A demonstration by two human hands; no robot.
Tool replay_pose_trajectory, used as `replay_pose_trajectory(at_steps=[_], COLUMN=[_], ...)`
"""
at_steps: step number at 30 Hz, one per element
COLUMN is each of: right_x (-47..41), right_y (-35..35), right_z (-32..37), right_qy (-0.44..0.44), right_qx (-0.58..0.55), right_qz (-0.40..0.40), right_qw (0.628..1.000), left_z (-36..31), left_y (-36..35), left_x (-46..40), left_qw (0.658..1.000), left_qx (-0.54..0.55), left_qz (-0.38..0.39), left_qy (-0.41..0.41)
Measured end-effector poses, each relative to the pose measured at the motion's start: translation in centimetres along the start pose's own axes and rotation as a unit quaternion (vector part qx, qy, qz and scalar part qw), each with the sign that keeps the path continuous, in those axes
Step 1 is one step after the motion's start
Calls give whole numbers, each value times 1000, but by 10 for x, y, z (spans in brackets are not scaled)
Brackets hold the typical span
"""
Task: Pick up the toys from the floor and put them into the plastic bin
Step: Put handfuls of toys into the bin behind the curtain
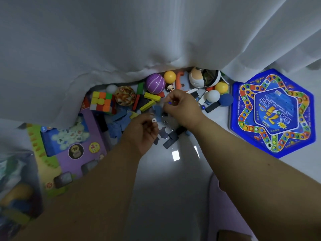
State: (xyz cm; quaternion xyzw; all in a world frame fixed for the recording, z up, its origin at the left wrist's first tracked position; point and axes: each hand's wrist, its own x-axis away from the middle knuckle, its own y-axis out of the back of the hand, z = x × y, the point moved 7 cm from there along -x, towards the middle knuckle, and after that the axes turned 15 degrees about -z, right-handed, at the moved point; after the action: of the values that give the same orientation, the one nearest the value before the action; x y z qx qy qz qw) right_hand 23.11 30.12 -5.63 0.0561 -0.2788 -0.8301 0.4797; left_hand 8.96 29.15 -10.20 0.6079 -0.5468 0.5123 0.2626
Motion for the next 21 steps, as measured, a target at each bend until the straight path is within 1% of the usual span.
replay_pose_trajectory(at_steps=[1, 2, 3, 6, 8, 9, 10, 12, 13, 14, 15, 18, 19, 21], right_x=[7, 14, 21, 39, 44, 41, 34, 14, 4, -4, -12, -25, -24, -22], right_y=[-2, -4, -8, -24, -29, -28, -21, 4, 19, 30, 37, 35, 34, 36], right_z=[12, 24, 36, 56, 55, 50, 45, 24, 10, -4, -18, -47, -50, -49], right_qy=[-8, -5, 10, 82, 95, 81, 62, 30, 19, 7, -4, -7, 0, 25], right_qx=[-51, -76, -71, 23, 50, 39, 18, 17, 57, 121, 189, 360, 400, 444], right_qz=[29, 64, 105, 220, 248, 232, 181, 9, -71, -120, -131, -47, -29, -24], right_qw=[998, 995, 992, 972, 963, 969, 981, 999, 996, 985, 973, 932, 916, 895], left_z=[1, 1, 1, -1, 1, 4, 7, 14, 16, 17, 18, 20, 21, 22], left_y=[2, 3, 4, 2, 0, 0, 1, 3, 6, 8, 9, 13, 15, 17], left_x=[1, 4, 7, 12, 13, 11, 9, 7, 4, 3, 1, 1, 1, 2], left_qw=[999, 999, 998, 997, 998, 997, 996, 993, 992, 992, 992, 993, 993, 993], left_qx=[18, 23, 26, 37, 21, 12, 8, 0, -4, -8, -10, -14, -13, -7], left_qz=[17, 31, 41, 53, 44, 38, 35, 31, 24, 17, 8, -19, -29, -39], left_qy=[21, 32, 36, 38, 46, 60, 79, 113, 122, 125, 124, 114, 112, 110])
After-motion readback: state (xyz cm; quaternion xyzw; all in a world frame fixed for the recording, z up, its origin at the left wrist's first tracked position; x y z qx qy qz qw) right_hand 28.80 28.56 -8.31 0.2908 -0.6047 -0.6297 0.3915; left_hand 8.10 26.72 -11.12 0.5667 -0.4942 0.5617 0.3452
